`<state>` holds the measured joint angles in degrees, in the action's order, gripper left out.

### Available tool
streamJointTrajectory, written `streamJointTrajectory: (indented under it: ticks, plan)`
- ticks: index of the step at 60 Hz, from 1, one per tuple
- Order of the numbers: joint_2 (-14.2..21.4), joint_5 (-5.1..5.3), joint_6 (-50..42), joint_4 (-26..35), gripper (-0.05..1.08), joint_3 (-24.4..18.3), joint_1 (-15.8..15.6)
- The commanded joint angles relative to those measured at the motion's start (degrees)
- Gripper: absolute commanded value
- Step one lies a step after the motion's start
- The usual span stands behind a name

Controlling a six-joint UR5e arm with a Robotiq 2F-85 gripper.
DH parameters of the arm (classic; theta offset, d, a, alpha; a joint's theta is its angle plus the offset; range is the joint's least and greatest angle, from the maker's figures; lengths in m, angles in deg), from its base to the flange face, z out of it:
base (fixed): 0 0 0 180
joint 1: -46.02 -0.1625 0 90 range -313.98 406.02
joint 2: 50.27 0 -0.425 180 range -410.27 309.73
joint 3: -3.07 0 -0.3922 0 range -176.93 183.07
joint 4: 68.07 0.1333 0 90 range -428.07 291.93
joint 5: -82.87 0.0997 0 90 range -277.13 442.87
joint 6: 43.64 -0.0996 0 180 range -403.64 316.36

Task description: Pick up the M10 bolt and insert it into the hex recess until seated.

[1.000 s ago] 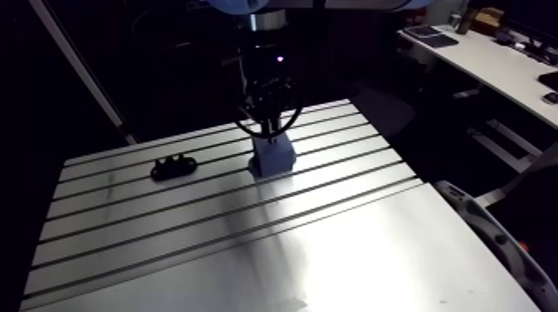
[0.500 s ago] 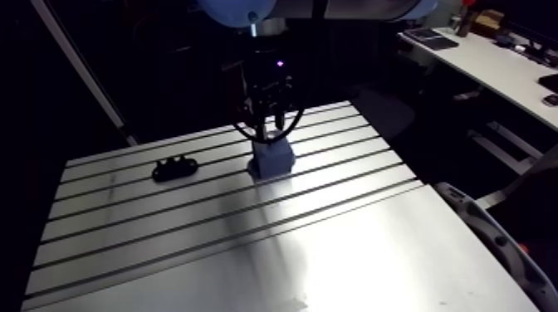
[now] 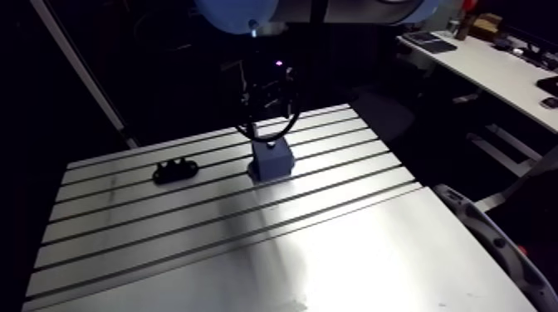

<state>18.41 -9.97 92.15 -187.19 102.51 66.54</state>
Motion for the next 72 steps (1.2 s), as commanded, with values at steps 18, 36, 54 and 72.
streamJointTrajectory:
  ticks: [18, 36, 54, 72]
  plan:
    - [3.61, -0.54, -15.08, 0.33, 0.13, 1.65, -0.28]
    - [4.14, 0.90, -22.34, 1.12, 0.40, 3.29, -0.75]
    - [3.27, 5.07, -23.28, 1.21, 0.39, 3.37, 0.46]
    - [1.26, 4.57, -24.82, 1.37, 0.43, 1.79, 1.11]
